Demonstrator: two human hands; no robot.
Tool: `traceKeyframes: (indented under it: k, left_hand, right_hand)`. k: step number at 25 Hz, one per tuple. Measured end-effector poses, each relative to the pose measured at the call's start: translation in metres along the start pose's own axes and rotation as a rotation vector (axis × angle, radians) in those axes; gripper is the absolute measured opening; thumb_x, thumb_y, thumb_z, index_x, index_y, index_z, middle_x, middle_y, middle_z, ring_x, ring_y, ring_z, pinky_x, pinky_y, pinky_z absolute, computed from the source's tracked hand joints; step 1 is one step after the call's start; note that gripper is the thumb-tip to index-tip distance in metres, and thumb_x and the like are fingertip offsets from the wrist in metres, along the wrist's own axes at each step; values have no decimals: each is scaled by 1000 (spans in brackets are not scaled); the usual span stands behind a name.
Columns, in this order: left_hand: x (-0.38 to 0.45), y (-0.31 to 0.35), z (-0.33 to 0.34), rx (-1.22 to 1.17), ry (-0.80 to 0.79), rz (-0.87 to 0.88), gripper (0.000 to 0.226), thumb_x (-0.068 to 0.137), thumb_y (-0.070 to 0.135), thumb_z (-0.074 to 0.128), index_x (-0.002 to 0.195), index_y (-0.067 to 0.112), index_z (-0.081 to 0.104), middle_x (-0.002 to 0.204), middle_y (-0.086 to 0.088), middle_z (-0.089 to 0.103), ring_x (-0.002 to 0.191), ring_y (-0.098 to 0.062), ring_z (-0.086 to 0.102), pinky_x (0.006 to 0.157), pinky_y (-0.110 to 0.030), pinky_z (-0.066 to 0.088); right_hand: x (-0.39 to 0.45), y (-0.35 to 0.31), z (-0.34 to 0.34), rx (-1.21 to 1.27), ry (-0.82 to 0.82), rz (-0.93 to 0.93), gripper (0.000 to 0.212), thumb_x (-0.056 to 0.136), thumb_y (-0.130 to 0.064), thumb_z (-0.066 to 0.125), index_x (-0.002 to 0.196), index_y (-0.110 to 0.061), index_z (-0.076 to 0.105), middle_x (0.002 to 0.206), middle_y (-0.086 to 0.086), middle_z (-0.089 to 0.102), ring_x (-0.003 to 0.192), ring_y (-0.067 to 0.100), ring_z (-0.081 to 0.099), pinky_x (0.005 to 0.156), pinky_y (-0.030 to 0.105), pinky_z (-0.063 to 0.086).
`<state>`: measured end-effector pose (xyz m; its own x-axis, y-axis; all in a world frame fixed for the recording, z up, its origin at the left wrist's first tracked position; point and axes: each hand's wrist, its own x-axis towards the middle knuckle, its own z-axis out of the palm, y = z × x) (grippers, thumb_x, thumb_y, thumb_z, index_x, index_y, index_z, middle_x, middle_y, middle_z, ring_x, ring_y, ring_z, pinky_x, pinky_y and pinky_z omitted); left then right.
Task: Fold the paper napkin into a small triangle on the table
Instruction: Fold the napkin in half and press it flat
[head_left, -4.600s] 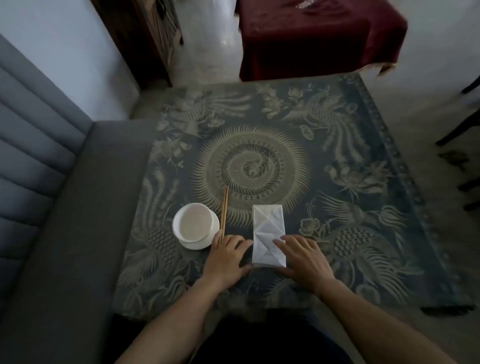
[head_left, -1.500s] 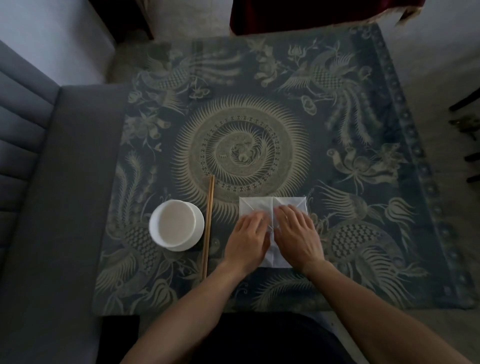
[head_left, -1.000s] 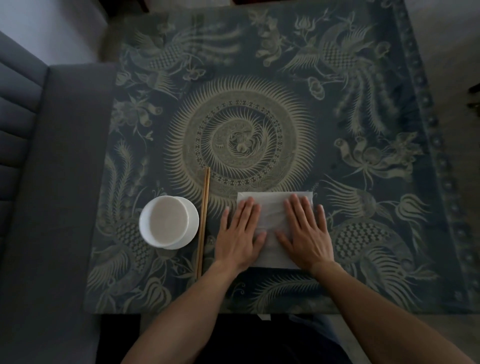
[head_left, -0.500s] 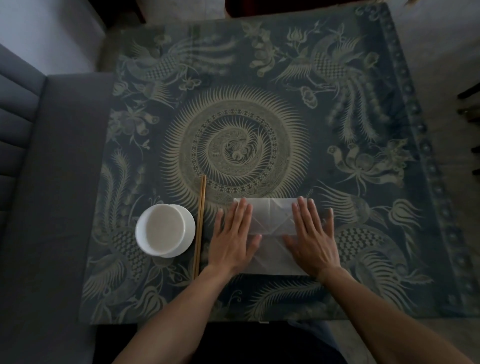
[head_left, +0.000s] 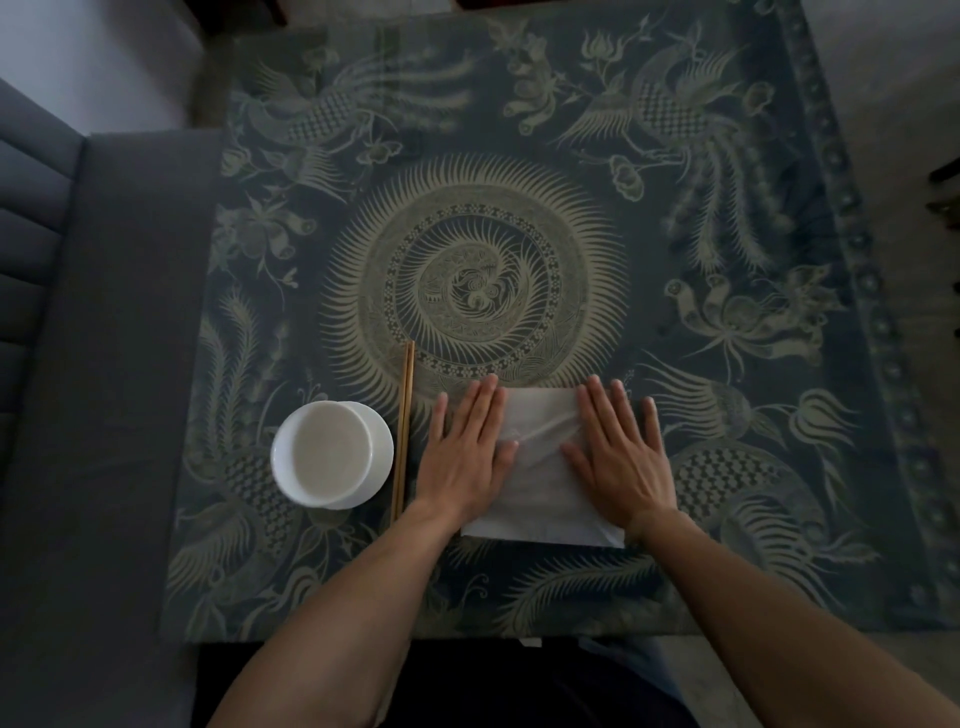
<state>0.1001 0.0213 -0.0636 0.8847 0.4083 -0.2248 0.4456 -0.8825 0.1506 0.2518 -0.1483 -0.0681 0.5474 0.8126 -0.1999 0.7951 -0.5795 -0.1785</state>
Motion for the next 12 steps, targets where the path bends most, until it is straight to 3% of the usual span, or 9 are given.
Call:
traceKeyframes:
  k: [7,12]
  left_hand:
    - [-10,7,-9,-59,17,-5,70,102,48,20,155,9,-2,163,-8,-11,149,-22,-13,119,-51,-6]
    - [-52,42,11,-63,5,77,65,103,44,25,155,7,10,164,-10,1,150,-23,-1,118,-51,9]
  right_hand:
    - [-12,-2,-7,12,47,-4,71,101,-53,20,157,-11,8,164,7,3,150,24,-2,118,58,1]
    - [-62,-36,15,63,44,-103,67,101,-45,27,154,-6,19,162,12,16,150,26,9,117,56,11]
